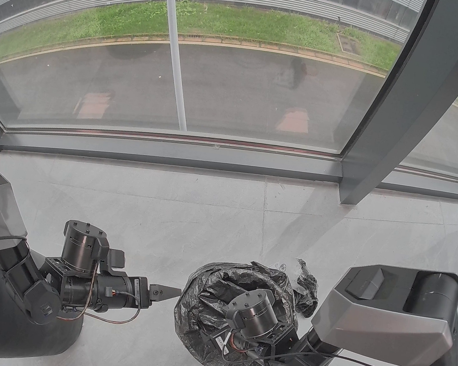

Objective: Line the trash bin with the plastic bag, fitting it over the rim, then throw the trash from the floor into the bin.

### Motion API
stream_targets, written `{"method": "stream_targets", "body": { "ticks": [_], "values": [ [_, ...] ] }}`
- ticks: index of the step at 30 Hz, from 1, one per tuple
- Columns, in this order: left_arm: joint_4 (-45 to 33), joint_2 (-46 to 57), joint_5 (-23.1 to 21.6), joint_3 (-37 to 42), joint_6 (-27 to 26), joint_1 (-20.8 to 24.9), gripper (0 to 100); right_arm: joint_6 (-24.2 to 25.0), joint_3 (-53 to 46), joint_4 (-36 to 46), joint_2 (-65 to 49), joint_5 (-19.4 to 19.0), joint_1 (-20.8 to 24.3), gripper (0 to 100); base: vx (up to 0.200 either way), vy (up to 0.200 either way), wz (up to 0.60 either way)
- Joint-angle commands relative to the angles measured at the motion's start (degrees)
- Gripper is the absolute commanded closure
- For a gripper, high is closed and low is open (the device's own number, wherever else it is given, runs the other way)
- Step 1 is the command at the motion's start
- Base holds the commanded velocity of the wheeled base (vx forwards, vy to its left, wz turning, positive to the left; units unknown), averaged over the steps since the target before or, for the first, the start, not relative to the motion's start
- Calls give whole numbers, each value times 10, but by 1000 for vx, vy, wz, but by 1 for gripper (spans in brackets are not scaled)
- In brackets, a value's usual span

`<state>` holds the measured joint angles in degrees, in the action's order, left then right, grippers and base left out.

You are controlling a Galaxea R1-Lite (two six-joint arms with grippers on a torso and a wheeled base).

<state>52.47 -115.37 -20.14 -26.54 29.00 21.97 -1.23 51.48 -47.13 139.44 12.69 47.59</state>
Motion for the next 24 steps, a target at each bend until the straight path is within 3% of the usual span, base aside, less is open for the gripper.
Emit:
{"method": "stream_targets", "body": {
  "ticks": [1,11,24],
  "values": [
    [0,-1,0,0,0,0,0,11,-53,-1,-65,1,18,0,0,0,0],
    [0,0,0,1,0,1,0,7,-176,-60,-96,31,22,0,0,0,0],
    [0,-1,0,1,0,2,0,-1,-171,-61,-55,24,-1,0,0,0,0]
  ]
}}
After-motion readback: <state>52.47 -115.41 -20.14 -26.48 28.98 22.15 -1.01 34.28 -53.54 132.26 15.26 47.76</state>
